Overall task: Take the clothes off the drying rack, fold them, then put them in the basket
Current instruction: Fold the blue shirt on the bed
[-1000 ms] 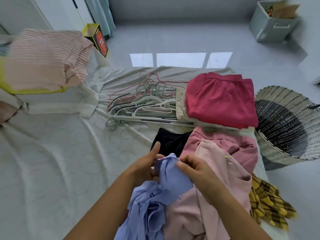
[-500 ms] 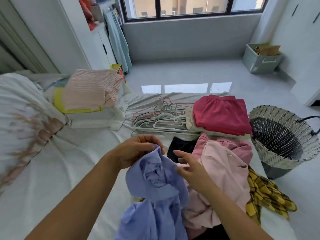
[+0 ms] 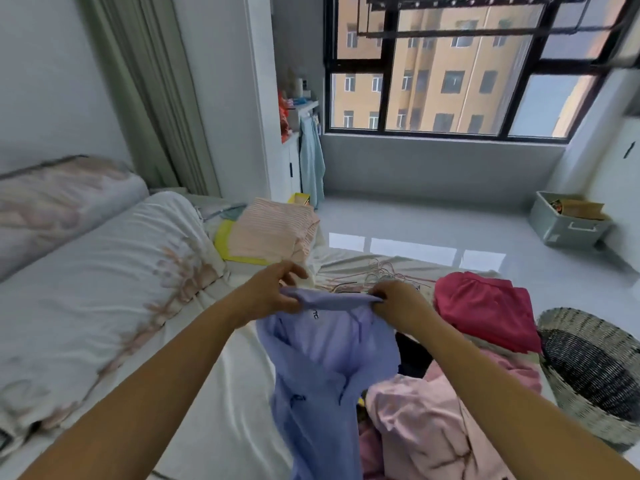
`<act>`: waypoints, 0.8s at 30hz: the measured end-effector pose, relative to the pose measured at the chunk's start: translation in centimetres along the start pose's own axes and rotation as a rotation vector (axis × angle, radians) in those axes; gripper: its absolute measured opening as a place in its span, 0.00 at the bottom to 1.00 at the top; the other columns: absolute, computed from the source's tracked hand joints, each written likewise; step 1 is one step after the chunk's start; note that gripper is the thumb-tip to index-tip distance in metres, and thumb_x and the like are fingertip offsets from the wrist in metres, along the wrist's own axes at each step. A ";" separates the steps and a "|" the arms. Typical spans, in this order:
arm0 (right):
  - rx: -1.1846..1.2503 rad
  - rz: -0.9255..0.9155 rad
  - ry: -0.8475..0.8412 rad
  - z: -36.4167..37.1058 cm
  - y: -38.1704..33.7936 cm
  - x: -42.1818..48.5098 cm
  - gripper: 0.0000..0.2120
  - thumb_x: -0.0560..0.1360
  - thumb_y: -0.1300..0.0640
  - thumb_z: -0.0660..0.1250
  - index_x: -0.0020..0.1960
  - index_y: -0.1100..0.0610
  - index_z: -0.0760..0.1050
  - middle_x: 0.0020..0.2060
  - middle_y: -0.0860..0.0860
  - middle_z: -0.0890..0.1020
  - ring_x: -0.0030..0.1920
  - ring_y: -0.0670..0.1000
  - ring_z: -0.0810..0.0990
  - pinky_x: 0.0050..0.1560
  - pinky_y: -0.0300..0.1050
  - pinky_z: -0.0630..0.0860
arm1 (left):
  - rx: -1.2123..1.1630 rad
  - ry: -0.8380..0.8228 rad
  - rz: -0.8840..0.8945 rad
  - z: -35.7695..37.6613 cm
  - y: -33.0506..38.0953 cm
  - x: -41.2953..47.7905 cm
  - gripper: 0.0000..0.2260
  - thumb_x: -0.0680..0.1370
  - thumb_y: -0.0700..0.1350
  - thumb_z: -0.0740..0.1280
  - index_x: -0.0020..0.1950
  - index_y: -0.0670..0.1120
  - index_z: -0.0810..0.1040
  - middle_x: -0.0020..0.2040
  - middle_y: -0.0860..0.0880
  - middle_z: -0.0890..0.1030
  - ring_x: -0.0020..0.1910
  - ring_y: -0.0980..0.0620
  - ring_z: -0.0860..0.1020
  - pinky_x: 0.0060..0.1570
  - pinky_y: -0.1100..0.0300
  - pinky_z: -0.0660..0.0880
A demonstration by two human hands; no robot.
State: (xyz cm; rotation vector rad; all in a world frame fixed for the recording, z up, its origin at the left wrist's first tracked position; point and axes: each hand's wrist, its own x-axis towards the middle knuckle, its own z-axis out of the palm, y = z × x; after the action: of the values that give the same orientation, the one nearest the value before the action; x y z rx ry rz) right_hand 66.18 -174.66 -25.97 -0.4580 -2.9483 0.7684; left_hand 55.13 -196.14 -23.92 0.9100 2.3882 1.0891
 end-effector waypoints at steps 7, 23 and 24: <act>0.059 0.053 -0.184 -1.9 -7.3 4.0 0.09 0.73 0.63 0.60 0.47 0.60 0.78 0.38 0.56 0.80 0.32 0.50 0.77 0.32 0.38 0.72 | 0.400 0.208 -0.024 -5.5 -3.1 1.4 0.17 0.75 0.51 0.62 0.40 0.36 0.77 0.43 0.35 0.79 0.43 0.41 0.77 0.34 0.58 0.57; 0.290 0.178 -0.147 -0.2 -14.3 8.5 0.10 0.69 0.66 0.72 0.38 0.55 0.73 0.34 0.48 0.77 0.36 0.47 0.74 0.35 0.36 0.70 | -0.206 0.102 -0.185 -14.4 -11.5 4.6 0.23 0.79 0.47 0.62 0.28 0.46 0.56 0.18 0.55 0.56 0.22 0.55 0.57 0.21 0.68 0.53; 0.194 0.179 -0.103 -0.1 -14.4 8.6 0.10 0.68 0.65 0.72 0.37 0.54 0.72 0.33 0.48 0.76 0.36 0.48 0.73 0.34 0.37 0.69 | -0.229 0.091 -0.168 -14.6 -11.7 4.7 0.23 0.79 0.47 0.63 0.28 0.46 0.57 0.21 0.53 0.57 0.24 0.54 0.57 0.22 0.67 0.53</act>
State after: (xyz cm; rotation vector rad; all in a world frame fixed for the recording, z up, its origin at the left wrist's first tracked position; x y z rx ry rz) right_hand 54.12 -184.06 -19.05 -0.6920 -2.9124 1.1182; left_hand 38.82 -206.55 -23.86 0.5840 2.3011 1.3267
